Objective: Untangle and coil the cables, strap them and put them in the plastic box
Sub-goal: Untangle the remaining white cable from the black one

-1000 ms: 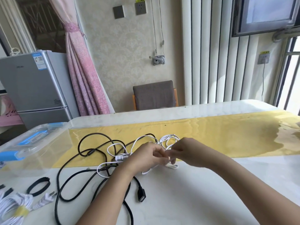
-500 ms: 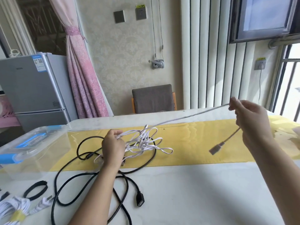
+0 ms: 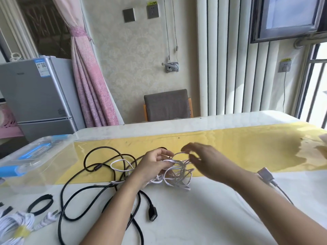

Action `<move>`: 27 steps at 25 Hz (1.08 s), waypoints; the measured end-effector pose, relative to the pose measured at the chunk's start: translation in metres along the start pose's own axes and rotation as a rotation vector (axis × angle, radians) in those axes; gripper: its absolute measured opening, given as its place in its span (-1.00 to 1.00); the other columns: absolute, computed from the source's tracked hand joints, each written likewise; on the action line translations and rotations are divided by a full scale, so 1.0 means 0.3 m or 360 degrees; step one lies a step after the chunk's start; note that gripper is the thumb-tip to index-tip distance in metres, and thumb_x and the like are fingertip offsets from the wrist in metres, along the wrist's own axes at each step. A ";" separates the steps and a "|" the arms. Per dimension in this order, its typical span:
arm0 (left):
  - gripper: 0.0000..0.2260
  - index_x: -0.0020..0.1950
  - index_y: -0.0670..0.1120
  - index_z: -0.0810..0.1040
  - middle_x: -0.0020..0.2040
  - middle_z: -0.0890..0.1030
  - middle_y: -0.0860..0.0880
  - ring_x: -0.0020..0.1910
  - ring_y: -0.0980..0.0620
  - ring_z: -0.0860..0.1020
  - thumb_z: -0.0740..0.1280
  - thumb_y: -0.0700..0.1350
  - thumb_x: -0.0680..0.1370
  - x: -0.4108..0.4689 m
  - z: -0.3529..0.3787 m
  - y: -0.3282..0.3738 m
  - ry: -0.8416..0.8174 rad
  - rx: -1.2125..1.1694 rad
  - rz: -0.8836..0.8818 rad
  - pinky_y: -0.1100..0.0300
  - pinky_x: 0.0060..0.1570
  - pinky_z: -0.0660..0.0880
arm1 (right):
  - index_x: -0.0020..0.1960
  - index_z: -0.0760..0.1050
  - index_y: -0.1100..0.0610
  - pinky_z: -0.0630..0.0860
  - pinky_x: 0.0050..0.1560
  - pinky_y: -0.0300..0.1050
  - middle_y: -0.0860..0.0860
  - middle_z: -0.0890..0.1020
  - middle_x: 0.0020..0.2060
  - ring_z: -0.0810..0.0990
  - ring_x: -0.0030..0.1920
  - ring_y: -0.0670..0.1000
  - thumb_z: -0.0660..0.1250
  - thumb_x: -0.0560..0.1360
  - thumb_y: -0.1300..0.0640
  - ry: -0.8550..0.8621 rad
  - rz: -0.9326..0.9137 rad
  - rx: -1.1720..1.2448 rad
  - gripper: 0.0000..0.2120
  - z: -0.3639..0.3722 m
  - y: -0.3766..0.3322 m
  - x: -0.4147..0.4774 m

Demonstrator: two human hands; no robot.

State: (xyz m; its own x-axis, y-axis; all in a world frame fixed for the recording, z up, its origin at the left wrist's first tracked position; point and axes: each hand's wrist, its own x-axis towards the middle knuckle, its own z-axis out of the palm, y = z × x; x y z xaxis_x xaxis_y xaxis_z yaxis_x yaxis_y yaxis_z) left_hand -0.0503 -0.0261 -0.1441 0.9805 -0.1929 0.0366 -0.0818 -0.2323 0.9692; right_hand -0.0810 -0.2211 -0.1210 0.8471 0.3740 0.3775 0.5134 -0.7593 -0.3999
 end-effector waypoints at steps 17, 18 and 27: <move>-0.81 0.03 -0.08 0.35 -0.07 0.65 -0.13 -0.05 -0.20 0.60 0.15 0.04 0.62 -0.024 0.078 0.032 0.0922 0.1402 0.0396 0.07 -0.25 0.30 | -0.52 0.30 0.06 0.02 -0.40 -0.15 -0.01 0.18 -0.53 0.10 -0.48 -0.05 0.37 0.50 0.05 0.0645 0.0377 0.1320 -0.54 -0.144 -0.042 0.011; -0.83 0.06 -0.12 0.38 -0.05 0.65 -0.17 -0.03 -0.22 0.60 0.16 -0.02 0.62 -0.013 0.037 0.025 0.1041 0.1315 0.0319 0.05 -0.24 0.32 | -0.49 0.32 0.04 0.00 -0.35 -0.09 -0.01 0.19 -0.51 0.09 -0.45 -0.05 0.36 0.50 0.07 0.0817 0.0361 0.1447 -0.58 -0.177 -0.025 0.006; -0.70 0.11 -0.14 0.49 -0.05 0.58 -0.05 -0.01 -0.13 0.54 0.20 -0.38 0.44 0.016 -0.115 -0.026 0.1188 0.0973 0.0204 0.15 -0.15 0.35 | -0.28 0.56 0.24 0.36 -0.32 -0.06 0.12 0.59 -0.37 0.47 -0.33 0.16 0.25 0.49 0.15 0.0672 0.1058 -0.0128 -0.76 -0.228 0.224 -0.017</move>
State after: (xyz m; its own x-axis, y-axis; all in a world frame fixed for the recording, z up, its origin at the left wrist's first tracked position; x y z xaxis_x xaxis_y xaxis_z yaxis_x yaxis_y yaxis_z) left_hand -0.0388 0.0077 -0.1431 0.8014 0.3537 0.4824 -0.0681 -0.7472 0.6611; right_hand -0.0601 -0.3102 -0.0927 0.8408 -0.3930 0.3723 -0.1071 -0.7949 -0.5972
